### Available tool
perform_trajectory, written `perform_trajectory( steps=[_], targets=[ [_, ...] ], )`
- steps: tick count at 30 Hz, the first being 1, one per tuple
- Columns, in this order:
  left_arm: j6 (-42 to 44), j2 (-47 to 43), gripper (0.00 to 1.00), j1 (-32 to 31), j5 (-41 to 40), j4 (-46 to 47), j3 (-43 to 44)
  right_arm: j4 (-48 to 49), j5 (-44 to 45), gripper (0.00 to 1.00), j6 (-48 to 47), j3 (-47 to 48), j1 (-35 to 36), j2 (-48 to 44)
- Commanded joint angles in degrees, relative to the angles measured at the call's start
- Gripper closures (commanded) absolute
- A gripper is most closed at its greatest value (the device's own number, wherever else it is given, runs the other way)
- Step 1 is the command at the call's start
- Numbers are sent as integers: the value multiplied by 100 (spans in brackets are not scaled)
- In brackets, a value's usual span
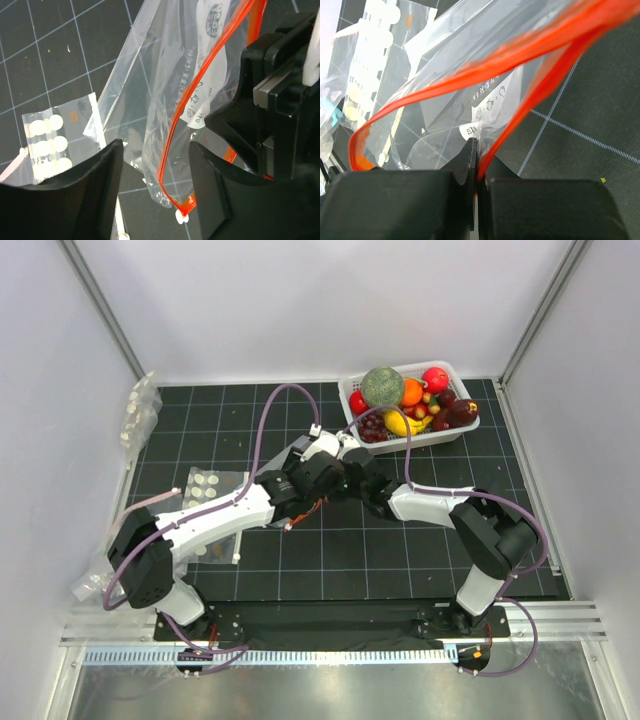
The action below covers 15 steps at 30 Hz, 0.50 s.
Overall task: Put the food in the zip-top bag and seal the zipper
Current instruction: Open the zipper of the food storage bag.
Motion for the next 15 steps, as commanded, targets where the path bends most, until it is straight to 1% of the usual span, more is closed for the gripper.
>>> perform_trajectory(
  steps=[1,5,6,8,9,12,15],
  targets=[
    [148,-71,44,36,48,314,22,128,67,99,-89,114,43,-228],
    [70,342,51,185,83,192,223,164,50,99,-98,79,51,-272],
    [-27,412,69,307,-22,122,259,164,41,99,-115,79,43,-281],
    [-211,553,93,492,-146,34,242,120,85,99,-177,61,51,-307],
    [-308,571,100,615,-155,-63,259,128,111,99,-160,35,51,-308],
    [-423,361,100,546,-163,-134,146,199,33,99,-142,35,43,-273],
    [-467,88,100,380,-733,-90,84,208,-108,99,-194,122,43,-202]
  ],
)
